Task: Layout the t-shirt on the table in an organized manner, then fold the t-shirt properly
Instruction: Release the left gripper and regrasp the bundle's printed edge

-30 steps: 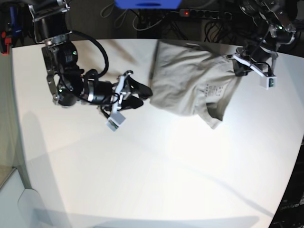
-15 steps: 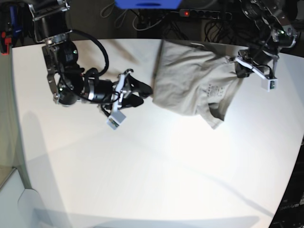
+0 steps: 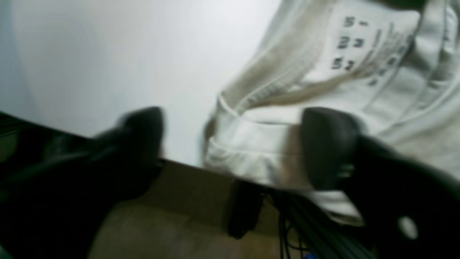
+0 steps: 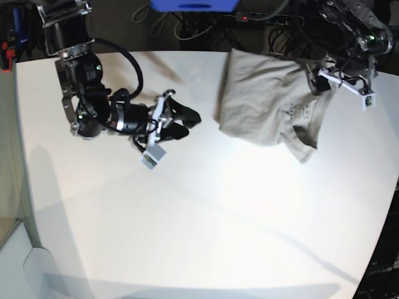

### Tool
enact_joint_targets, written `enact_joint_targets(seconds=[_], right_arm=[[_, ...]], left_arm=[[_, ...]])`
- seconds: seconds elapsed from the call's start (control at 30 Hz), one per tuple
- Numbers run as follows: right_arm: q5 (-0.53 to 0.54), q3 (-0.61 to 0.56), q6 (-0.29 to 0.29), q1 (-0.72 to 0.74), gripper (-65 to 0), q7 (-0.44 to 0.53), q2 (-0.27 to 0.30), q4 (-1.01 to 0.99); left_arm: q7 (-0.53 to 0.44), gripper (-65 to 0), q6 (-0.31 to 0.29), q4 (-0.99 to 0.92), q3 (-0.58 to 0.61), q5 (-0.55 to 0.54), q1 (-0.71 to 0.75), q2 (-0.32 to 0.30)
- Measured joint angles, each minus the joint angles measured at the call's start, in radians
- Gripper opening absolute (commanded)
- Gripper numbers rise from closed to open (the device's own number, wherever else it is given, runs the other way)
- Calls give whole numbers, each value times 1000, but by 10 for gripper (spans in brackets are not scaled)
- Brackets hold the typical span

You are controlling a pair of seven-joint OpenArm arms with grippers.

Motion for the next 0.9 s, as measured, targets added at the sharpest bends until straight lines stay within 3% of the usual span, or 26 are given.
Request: enact_joint_targets(seconds=[0.3,0.5,0.63,0.9], right_arm=[[1,4,0,0,-340,-30,12,0],[2,5,0,0,-341,-32,19,0],[1,6,0,-2,-341,-34,20,0],[0,6,0,-2,-341,-33,20,0]], left_arm=[[16,0,0,28,-71,-106,-4,-26],[14,0,3,51,28,-217,-12,-93],[18,0,3,47,124,-162,-58,-144],[18,0,2,7,343,107,-98,-163]])
